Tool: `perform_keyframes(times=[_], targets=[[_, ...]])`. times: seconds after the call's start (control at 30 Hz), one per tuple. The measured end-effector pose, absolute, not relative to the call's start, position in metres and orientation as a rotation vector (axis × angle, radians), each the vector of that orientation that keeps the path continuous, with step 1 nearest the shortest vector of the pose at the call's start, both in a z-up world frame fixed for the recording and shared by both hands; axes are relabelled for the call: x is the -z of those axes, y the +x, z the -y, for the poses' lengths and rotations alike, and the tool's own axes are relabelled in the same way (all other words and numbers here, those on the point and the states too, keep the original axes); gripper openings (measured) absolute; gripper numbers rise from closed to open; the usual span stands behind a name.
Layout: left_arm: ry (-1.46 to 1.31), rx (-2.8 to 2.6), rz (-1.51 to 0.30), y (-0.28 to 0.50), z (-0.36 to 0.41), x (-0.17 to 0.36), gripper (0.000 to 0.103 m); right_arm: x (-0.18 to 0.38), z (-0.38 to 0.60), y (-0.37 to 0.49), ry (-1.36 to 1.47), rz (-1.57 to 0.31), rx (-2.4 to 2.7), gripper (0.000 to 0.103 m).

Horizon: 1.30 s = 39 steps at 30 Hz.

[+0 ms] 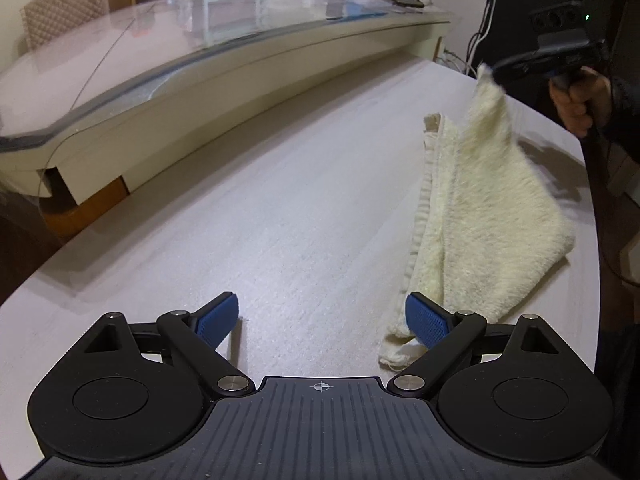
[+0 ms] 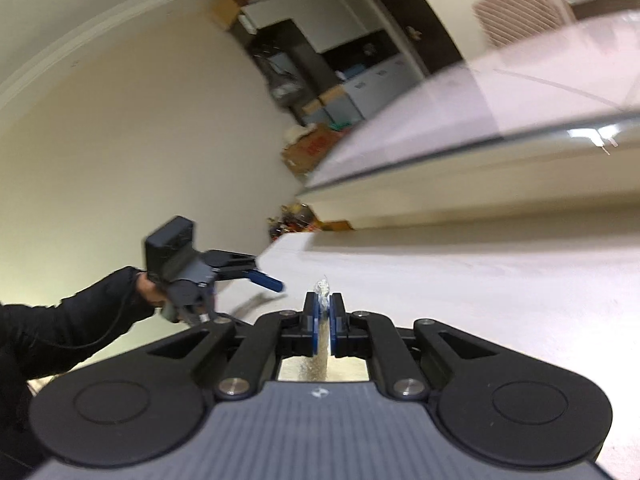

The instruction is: Fold towel

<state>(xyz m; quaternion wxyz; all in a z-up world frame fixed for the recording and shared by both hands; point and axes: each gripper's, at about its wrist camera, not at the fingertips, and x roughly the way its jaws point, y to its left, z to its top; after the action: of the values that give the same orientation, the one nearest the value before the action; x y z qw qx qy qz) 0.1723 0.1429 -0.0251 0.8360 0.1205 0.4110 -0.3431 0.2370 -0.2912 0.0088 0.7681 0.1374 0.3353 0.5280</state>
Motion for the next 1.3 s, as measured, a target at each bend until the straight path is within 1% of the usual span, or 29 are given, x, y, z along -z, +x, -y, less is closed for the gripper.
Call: perform_keyframes(times=[0.27, 0.5, 0.73, 0.8, 0.83, 0.87, 1.1, 1.3], targets=[[0.210, 0.697, -0.814, 0.169, -0.153, 0.014, 0.094, 0.018, 0.295, 0.253, 0.325, -0.832, -1.050, 0.006], [0.193, 0.683, -0.741, 0.154, -0.157, -0.004, 0.094, 0.035, 0.300, 0.260, 0.340, -0.884, -0.980, 0.006], [0.203, 0.756, -0.720, 0.130, -0.147, -0.015, 0.094, 0.046, 0.295, 0.260, 0.310, -0.930, -0.899, 0.007], [0.218, 0.766, -0.726, 0.124, -0.141, -0.013, 0.094, 0.047, 0.295, 0.258, 0.299, -0.933, -0.887, 0.007], [0.226, 0.768, -0.730, 0.121, -0.138, -0.011, 0.094, 0.047, 0.295, 0.257, 0.295, -0.935, -0.880, 0.010], [0.232, 0.767, -0.734, 0.120, -0.135, -0.009, 0.094, 0.047, 0.294, 0.256, 0.295, -0.935, -0.873, 0.016], [0.280, 0.719, -0.759, 0.116, -0.122, 0.009, 0.094, 0.027, 0.298, 0.247, 0.337, -0.840, -0.859, 0.017], [0.304, 0.664, -0.761, 0.120, -0.122, 0.016, 0.094, 0.011, 0.270, 0.237, 0.197, -0.814, -0.945, 0.017]])
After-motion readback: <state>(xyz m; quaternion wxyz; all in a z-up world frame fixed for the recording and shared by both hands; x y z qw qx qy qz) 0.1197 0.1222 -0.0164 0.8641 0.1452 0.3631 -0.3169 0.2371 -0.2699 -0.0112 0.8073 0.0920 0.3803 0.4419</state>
